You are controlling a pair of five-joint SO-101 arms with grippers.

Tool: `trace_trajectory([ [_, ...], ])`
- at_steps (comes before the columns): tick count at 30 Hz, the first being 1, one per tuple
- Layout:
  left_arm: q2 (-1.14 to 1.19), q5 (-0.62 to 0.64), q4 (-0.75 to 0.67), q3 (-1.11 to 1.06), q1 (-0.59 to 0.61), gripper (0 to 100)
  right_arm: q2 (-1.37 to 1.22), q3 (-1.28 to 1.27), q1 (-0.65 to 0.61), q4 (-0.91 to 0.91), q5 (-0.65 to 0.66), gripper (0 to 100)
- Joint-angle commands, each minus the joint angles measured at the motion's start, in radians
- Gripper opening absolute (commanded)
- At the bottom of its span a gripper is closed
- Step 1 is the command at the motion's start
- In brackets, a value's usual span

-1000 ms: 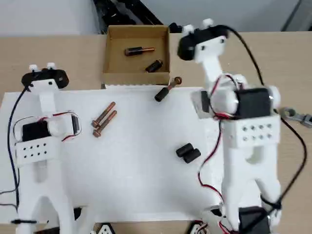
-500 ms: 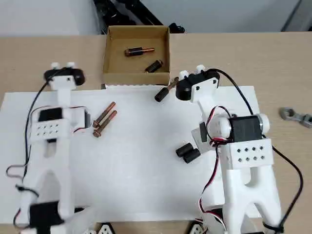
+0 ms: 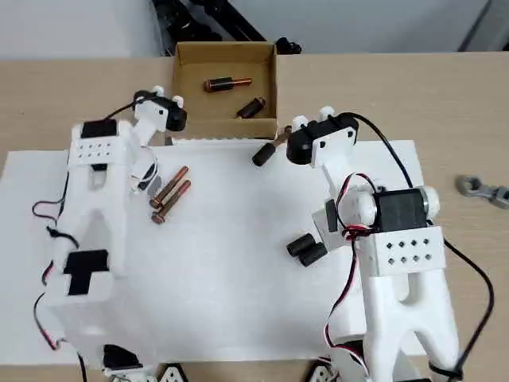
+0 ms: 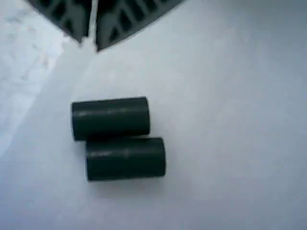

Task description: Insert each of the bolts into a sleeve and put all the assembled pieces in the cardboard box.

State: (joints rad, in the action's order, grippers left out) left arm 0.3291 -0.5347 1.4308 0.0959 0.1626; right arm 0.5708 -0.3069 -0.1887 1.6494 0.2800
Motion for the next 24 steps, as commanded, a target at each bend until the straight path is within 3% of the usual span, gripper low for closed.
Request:
trace_trajectory([
  [1,0.011,-0.1,0.081,0.104,-0.029,12,0.036,0.005,0.008,-0.008,0.003,0.3],
  [8,0.046,-0.184,0.126,0.117,-0.054,14,0.036,0.005,0.01,-0.008,0.003,0.3],
  [24,0.221,-0.123,0.038,0.277,-0.032,14,0.028,0.005,0.008,-0.008,0.003,0.3],
])
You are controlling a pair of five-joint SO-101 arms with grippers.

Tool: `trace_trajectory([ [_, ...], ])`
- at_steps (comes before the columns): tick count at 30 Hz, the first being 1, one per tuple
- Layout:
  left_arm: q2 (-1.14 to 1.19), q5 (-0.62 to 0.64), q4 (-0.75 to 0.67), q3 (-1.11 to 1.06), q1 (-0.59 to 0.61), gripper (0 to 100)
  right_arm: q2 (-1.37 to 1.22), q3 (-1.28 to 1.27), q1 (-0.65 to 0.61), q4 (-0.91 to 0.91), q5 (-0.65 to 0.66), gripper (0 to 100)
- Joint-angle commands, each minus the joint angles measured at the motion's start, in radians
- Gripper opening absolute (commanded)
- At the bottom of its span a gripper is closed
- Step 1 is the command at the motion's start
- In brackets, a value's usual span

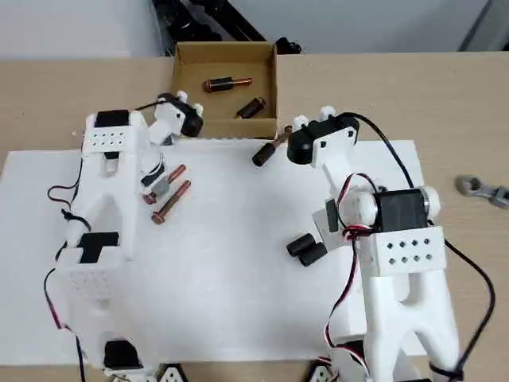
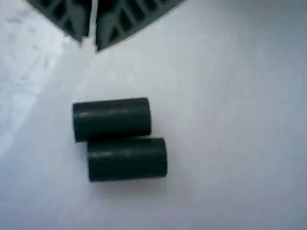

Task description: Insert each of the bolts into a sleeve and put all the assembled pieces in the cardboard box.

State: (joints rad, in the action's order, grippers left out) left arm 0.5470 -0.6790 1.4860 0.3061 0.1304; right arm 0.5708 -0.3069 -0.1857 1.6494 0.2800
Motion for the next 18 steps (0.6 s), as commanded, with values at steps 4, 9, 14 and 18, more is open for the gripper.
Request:
trace_trajectory([
  [4,0.08,0.021,-0.017,0.099,-0.002,14,0.028,0.005,0.005,-0.01,0.003,0.3],
  [9,0.212,0.021,-0.014,0.157,0.002,14,0.028,0.005,0.005,-0.013,0.003,0.3],
  [14,0.264,0.031,0.052,0.259,0.003,12,0.028,0.005,0.005,-0.015,0.002,0.3],
  [18,0.281,0.029,0.074,0.262,0.0,1,0.027,0.005,0.007,-0.015,0.002,0.3],
])
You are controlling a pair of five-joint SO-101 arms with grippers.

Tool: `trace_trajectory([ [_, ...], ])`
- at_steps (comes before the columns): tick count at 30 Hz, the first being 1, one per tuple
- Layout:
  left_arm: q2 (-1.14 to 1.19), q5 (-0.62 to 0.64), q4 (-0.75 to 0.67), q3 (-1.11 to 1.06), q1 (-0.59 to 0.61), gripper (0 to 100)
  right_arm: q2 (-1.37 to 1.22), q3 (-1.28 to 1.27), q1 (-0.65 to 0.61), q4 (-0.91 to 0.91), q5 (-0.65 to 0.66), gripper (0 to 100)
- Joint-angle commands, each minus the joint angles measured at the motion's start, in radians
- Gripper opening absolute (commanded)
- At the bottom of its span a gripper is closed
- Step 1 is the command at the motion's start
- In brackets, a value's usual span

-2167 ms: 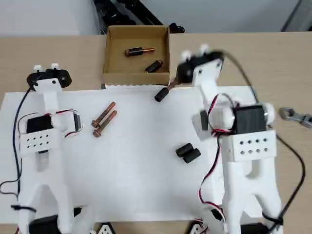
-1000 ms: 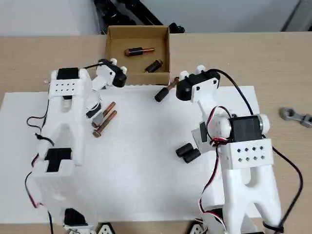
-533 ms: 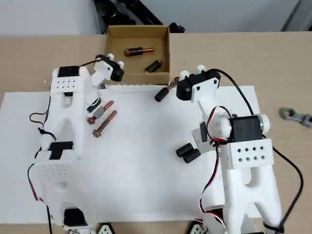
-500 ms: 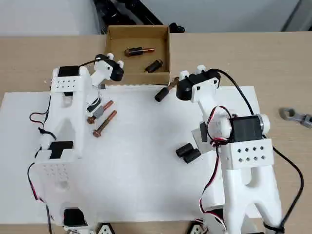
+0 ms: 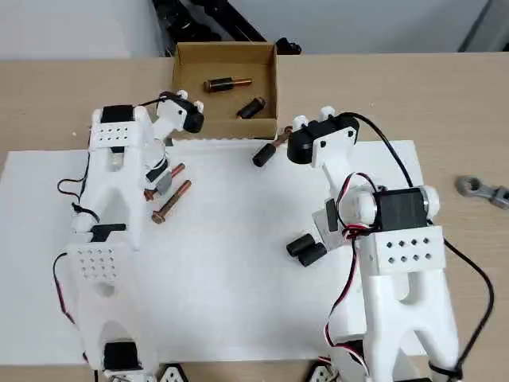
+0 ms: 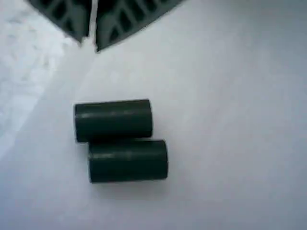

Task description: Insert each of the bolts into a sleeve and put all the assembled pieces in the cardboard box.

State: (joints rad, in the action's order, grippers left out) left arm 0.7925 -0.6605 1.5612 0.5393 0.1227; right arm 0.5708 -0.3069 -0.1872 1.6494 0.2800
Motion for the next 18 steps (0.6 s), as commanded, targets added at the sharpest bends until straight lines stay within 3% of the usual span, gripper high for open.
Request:
trace_trajectory([
  [1,0.035,0.011,0.011,0.028,0.008,1,0.027,0.005,0.008,-0.015,0.002,0.3],
  [12,-0.135,0.012,0.193,0.127,0.008,1,0.027,0.005,0.008,-0.016,0.002,0.3],
  [18,-0.404,0.006,0.193,-0.122,0.008,1,0.027,0.005,0.01,-0.016,0.002,0.3],
])
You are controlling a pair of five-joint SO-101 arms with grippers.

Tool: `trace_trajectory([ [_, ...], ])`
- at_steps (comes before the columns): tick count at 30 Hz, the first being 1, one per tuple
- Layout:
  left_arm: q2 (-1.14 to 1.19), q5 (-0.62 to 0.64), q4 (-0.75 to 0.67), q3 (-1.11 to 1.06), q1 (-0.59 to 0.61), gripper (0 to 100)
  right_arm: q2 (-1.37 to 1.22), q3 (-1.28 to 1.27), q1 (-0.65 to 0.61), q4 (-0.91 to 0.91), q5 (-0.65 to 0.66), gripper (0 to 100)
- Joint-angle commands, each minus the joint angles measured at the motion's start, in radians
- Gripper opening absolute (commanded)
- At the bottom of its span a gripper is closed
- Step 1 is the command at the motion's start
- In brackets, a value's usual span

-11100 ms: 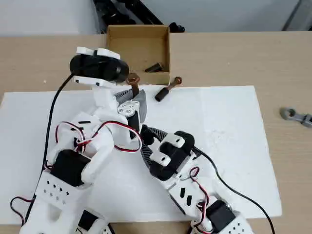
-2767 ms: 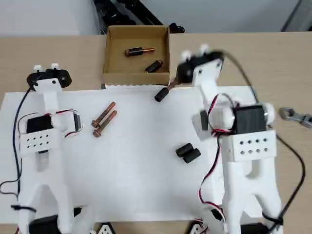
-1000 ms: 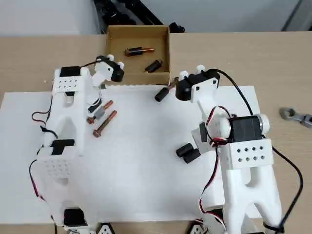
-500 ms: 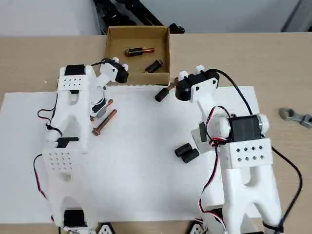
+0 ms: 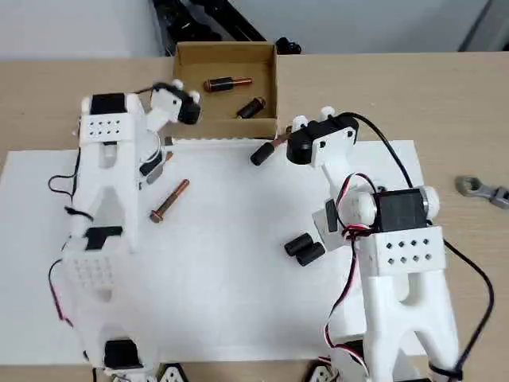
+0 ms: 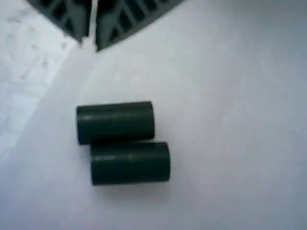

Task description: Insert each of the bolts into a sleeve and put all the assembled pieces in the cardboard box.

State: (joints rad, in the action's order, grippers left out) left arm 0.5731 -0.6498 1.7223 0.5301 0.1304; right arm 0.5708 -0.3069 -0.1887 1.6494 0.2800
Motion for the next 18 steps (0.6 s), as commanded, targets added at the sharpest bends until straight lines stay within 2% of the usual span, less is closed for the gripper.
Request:
trace_trajectory([
  [1,-0.229,-0.017,0.032,-0.186,-0.003,1,0.027,0.005,0.012,-0.016,0.002,0.3],
  [6,-0.448,-0.077,0.031,-0.479,-0.011,1,0.027,0.002,0.012,-0.019,0.002,0.3],
  [12,-0.736,-0.23,0.031,-0.748,-0.011,1,0.038,-0.124,0.008,-0.081,0.002,0.3],
  [18,-0.99,-0.368,0.031,-0.972,-0.005,1,0.038,-0.135,0.005,-0.091,0.002,0.3],
])
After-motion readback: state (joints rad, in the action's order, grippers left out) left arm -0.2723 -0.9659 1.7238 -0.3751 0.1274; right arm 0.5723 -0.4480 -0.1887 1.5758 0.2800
